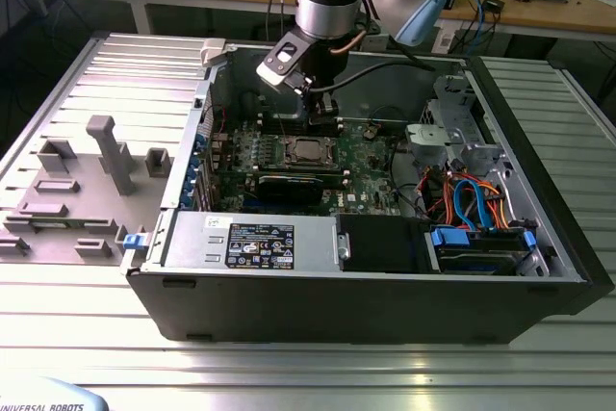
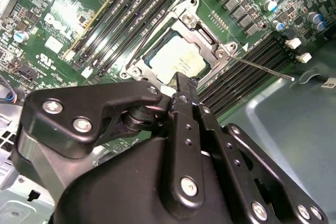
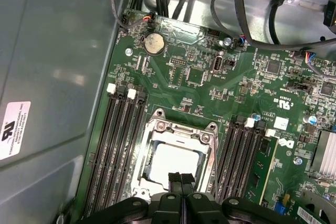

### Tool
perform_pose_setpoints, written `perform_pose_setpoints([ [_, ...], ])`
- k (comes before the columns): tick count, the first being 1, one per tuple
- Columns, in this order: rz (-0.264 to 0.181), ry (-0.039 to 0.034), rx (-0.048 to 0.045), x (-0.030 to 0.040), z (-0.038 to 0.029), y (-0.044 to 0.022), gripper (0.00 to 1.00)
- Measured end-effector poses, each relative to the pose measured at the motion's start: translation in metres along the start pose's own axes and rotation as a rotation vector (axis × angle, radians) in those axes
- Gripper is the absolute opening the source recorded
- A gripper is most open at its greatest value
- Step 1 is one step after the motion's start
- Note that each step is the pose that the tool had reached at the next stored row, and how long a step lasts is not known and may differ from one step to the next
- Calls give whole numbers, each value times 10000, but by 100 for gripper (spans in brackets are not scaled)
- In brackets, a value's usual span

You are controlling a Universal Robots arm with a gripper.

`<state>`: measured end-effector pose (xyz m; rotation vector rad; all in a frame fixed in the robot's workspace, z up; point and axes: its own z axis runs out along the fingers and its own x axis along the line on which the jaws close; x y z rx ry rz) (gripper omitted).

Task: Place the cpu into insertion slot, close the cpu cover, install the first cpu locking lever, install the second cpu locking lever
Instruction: 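Install the first cpu locking lever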

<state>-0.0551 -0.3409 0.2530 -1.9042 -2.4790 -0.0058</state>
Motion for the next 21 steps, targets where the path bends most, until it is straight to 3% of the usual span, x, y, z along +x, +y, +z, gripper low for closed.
perform_pose_setpoints([
  [9,-271,-2,5,0,0,0,11],
  [21,-299,-2,5,0,0,0,11],
])
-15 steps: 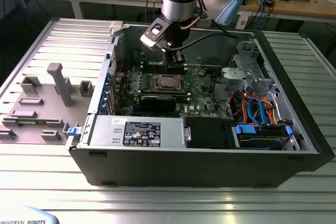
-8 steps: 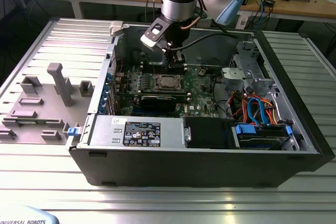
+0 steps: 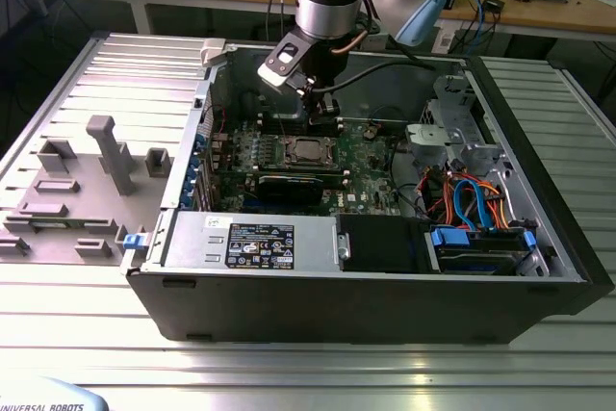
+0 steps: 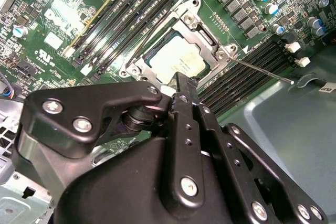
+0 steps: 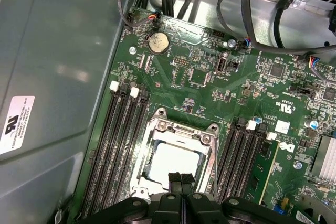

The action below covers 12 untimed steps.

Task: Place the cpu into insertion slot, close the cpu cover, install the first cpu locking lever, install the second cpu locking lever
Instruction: 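Install the first cpu locking lever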

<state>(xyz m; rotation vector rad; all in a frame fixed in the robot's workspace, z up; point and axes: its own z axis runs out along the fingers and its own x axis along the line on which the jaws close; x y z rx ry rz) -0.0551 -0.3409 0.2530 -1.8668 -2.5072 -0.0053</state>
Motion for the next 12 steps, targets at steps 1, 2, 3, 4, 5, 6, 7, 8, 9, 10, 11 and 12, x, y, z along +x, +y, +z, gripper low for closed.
perform_pose_setpoints([
  [1,0,0,0,0,0,0,11],
  [2,-2,0,0,0,0,0,11],
  [3,-10,0,0,0,0,0,11],
  [4,-72,-1,1,1,0,-2,11],
  [5,-207,-2,4,1,0,-3,11],
  [6,-568,-4,8,1,0,-3,11],
  [7,-886,-6,12,1,0,-4,11],
  [8,-1011,-6,14,2,-7,-4,11],
  [9,-1032,-6,14,2,-23,-5,11],
  [10,-1048,-7,15,2,-47,-5,11],
  [11,-1071,-7,14,3,-72,-5,11],
  [12,-1111,-7,15,3,-87,-7,11],
])
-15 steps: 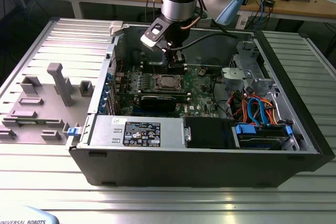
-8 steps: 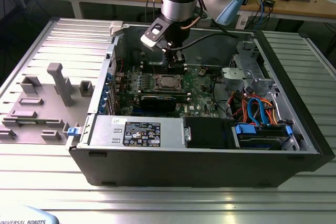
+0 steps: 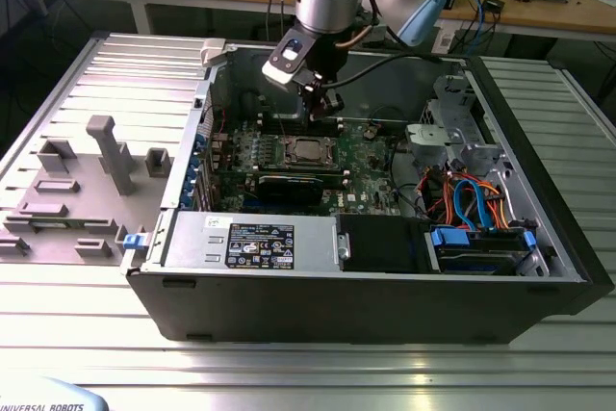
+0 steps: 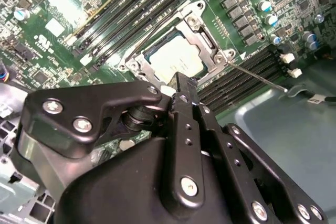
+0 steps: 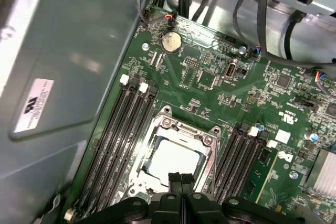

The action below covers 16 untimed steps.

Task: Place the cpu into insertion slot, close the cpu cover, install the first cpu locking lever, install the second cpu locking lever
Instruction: 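Install the first cpu locking lever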

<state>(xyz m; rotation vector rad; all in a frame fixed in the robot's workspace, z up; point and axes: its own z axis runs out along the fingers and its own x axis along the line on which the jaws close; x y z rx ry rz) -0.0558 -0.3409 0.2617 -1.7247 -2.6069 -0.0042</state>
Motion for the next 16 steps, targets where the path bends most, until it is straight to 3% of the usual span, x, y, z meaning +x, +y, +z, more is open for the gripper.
perform_pose_setpoints([
  [5,-997,-8,15,0,-4,-1,11],
  [9,-2099,-14,30,0,-3,-1,11],
  [12,-2529,-17,36,0,-4,-1,11],
  [16,-2540,-17,37,0,-3,-1,11],
])
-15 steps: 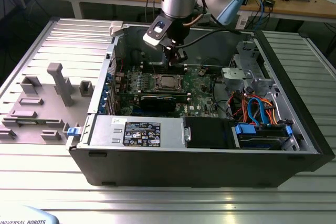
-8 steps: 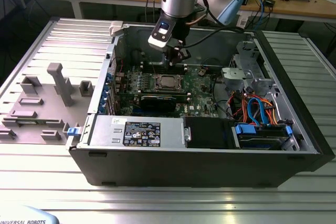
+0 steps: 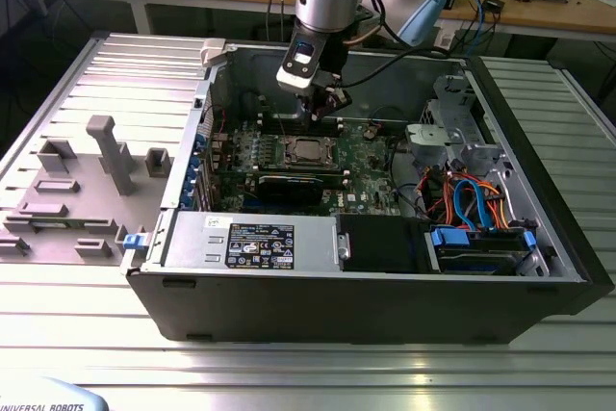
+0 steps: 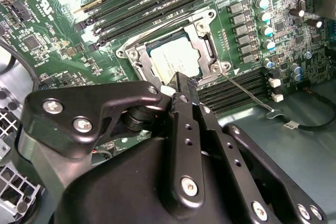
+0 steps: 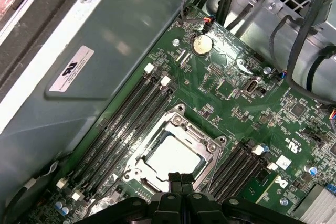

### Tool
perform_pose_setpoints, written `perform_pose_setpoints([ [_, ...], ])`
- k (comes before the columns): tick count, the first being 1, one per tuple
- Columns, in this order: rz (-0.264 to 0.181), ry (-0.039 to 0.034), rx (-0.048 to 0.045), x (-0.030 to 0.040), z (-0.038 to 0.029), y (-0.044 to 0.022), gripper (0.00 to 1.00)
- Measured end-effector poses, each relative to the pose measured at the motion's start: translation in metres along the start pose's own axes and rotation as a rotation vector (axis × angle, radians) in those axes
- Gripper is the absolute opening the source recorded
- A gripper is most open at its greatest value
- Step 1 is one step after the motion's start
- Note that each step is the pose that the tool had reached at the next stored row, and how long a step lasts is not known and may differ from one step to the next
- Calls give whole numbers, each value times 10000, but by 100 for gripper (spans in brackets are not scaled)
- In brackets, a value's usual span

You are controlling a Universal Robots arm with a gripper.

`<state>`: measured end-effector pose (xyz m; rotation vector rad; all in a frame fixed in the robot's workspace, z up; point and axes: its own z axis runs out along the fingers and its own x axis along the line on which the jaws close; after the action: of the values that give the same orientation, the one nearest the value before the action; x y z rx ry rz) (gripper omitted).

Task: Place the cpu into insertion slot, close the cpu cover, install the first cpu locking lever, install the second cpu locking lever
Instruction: 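Install the first cpu locking lever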

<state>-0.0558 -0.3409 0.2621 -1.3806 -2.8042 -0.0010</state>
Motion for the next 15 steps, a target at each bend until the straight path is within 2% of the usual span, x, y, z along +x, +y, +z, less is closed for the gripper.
perform_pose_setpoints([
  [11,-34,0,0,0,0,0,11],
  [15,-573,-4,9,2,0,-3,11],
])
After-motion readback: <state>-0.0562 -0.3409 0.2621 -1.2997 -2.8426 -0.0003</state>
